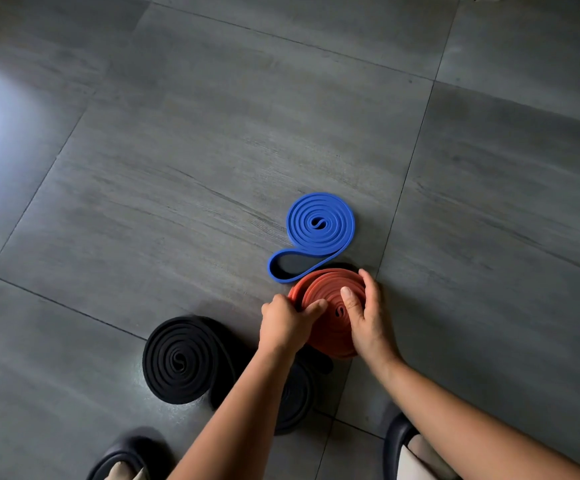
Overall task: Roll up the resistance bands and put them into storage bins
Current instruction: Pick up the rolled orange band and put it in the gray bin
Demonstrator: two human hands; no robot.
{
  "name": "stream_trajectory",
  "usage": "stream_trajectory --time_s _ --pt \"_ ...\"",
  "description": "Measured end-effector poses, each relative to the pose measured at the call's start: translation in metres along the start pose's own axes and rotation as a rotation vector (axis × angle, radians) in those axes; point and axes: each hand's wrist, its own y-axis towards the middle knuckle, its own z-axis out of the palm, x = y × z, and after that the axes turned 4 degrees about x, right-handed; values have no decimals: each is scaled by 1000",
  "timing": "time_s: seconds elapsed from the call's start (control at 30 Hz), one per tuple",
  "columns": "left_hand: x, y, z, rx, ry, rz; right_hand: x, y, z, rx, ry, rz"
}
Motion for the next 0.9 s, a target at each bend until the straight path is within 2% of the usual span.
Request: stream_trajectory --time_s 0.17,0.33,0.53,0.9 --pt "0 0 2 -26 -162 -20 0 5 -1 -15 93 36" --pt "-15 -11 4 -73 -125 -8 7 7 -3 -35 193 122" --pt "-21 -22 11 -7 -483 110 15 3 -9 -79 233 177" --pt "-23 -37 1 67 -888 238 52 -11 -21 -157 213 -8"
